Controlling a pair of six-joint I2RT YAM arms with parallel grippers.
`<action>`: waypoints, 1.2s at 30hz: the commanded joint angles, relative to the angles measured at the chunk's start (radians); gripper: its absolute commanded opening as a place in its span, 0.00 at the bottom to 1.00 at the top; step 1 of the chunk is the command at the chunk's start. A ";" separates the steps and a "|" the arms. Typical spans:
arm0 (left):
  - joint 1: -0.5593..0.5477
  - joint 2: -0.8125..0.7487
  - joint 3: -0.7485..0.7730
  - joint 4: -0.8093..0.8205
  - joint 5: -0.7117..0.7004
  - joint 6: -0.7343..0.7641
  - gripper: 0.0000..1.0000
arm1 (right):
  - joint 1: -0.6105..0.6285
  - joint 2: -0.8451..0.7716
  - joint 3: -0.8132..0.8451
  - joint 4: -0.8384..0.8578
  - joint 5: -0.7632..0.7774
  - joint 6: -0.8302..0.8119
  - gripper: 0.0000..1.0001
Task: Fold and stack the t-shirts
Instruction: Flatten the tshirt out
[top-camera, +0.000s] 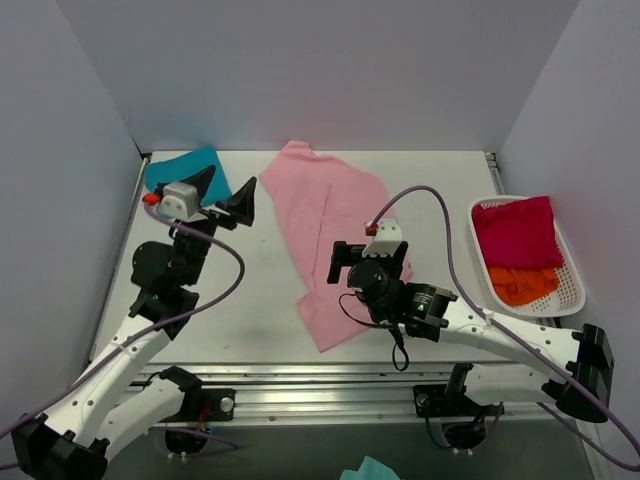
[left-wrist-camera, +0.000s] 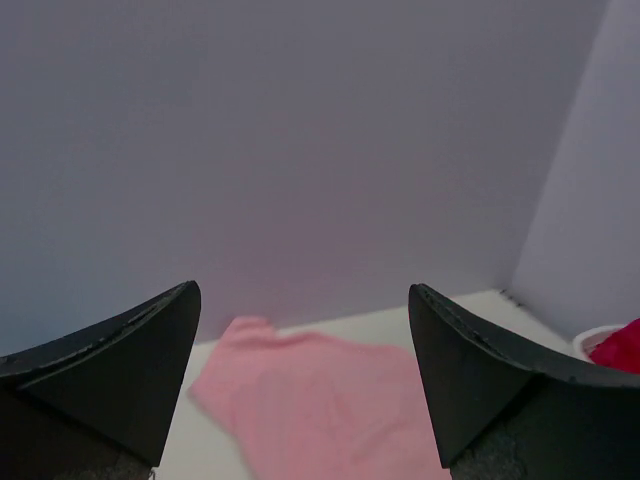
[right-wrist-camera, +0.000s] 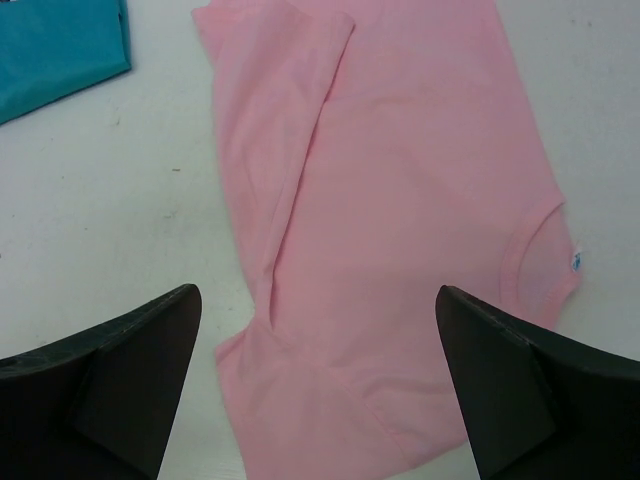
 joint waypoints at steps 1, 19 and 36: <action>0.017 0.044 -0.193 0.239 0.344 -0.101 0.94 | 0.015 -0.002 0.057 0.009 0.101 -0.056 1.00; -0.007 0.611 0.403 -0.415 -0.094 -0.121 0.94 | -0.060 0.320 -0.033 0.141 -0.381 0.027 1.00; 0.068 1.744 1.925 -1.064 0.415 -0.129 0.94 | -0.214 -0.086 -0.145 0.004 0.049 0.145 1.00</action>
